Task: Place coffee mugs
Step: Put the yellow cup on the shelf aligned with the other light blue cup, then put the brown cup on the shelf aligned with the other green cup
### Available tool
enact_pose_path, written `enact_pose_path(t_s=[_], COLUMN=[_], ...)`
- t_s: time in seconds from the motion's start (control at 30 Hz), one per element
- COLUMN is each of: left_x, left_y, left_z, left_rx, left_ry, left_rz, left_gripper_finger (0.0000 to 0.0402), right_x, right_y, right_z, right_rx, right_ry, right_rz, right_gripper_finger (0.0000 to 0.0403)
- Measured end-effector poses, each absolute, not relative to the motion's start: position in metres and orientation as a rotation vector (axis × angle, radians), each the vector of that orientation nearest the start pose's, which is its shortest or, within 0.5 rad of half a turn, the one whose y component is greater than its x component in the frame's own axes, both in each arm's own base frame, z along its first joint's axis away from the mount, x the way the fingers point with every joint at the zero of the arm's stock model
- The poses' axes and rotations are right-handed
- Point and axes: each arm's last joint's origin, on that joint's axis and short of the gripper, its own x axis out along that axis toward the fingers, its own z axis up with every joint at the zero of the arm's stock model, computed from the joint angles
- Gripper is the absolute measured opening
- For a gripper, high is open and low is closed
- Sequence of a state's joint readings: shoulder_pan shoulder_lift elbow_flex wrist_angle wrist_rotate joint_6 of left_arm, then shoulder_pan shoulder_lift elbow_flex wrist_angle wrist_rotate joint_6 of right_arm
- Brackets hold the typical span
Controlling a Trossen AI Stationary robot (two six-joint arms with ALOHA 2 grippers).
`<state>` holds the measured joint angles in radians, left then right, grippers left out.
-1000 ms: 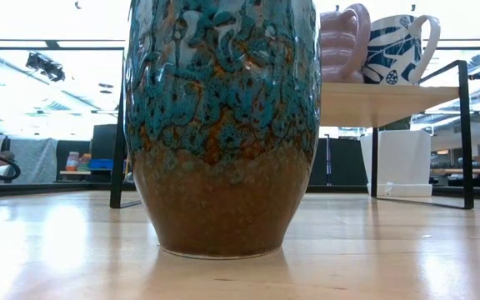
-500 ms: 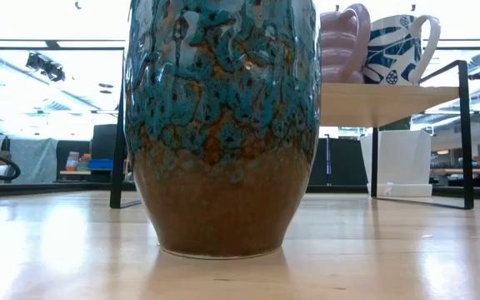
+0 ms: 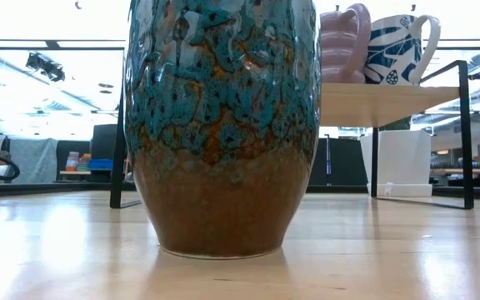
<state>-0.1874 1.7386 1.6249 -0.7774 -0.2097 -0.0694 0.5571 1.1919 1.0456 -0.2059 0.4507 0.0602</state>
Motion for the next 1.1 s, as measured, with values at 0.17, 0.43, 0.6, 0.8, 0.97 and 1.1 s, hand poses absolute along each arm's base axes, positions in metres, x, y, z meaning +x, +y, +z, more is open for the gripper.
enact_pose_path(t_s=[0.17,0.43,0.6,0.8,0.97,1.1], left_x=[0.371,0.358,0.341,0.334,0.33,0.325], left_y=[-0.064,-0.074,-0.096,-0.142,-0.177,-0.201], left_z=[0.323,0.332,0.347,0.336,0.317,0.31], left_rx=[0.134,0.127,0.061,-0.059,-0.066,-0.06], left_ry=[0.844,0.856,0.832,0.889,0.951,0.96], left_rz=[0.053,0.027,-0.139,-0.245,-0.283,-0.329], left_gripper_finger=[0.0117,0.0117,0.0117,0.0117,0.0117,0.0117], right_x=[0.228,0.228,0.228,0.229,0.234,0.243], right_y=[0.127,0.127,0.127,0.128,0.131,0.137], right_z=[0.339,0.339,0.339,0.34,0.339,0.336], right_rx=[-0.114,-0.12,-0.121,-0.116,-0.104,-0.088], right_ry=[0.318,0.317,0.318,0.314,0.286,0.265], right_rz=[0.096,0.097,0.097,0.096,0.098,0.125], right_gripper_finger=[0.0112,0.0112,0.0112,0.0112,0.0112,0.0112])
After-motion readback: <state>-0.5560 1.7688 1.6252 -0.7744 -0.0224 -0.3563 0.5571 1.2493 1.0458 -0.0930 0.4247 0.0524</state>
